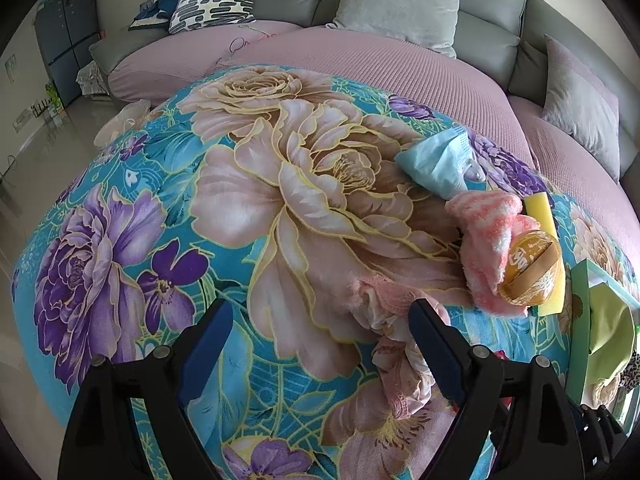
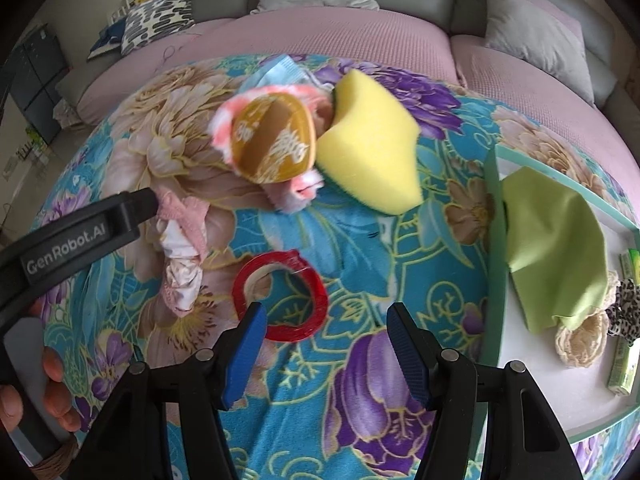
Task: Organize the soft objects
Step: 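Lower both open tools toward the red tape roll and pink cloth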
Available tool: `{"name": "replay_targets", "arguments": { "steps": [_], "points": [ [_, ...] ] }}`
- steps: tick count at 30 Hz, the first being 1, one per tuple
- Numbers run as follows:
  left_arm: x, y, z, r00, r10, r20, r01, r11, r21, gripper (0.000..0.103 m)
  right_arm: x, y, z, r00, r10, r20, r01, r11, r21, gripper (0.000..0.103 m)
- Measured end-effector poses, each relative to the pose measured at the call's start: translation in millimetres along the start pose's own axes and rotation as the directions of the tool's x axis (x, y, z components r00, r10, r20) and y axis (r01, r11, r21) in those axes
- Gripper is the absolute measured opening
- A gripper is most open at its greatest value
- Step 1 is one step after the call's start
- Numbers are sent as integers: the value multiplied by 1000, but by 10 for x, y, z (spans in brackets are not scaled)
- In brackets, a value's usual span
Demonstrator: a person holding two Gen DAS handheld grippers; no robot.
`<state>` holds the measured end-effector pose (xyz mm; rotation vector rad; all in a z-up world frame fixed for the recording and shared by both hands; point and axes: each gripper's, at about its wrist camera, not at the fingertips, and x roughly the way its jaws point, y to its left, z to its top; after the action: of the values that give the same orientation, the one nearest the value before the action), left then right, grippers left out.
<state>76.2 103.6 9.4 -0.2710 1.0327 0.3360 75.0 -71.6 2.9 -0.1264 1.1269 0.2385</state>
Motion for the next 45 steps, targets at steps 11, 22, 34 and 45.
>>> {"name": "replay_targets", "arguments": {
  "steps": [11, 22, 34, 45],
  "points": [
    [79, 0, -4, 999, -38, -32, 37, 999, -23, 90, 102, 105, 4, 1000, 6, -6, -6, 1000, -21, 67],
    [59, 19, 4, 999, -31, -26, 30, 999, -41, 90, 29, 160, 6, 1000, 19, 13, -19, 999, -47, 67],
    [103, -8, -4, 999, -35, -35, 34, 999, -36, 90, 193, 260, -25, 999, 33, -27, -35, 997, -73, 67],
    [277, -93, -58, 993, -87, -86, 84, 996, -31, 90, 215, 30, 17, 1000, 23, -4, -23, 1000, -1, 67]
  ]
}}
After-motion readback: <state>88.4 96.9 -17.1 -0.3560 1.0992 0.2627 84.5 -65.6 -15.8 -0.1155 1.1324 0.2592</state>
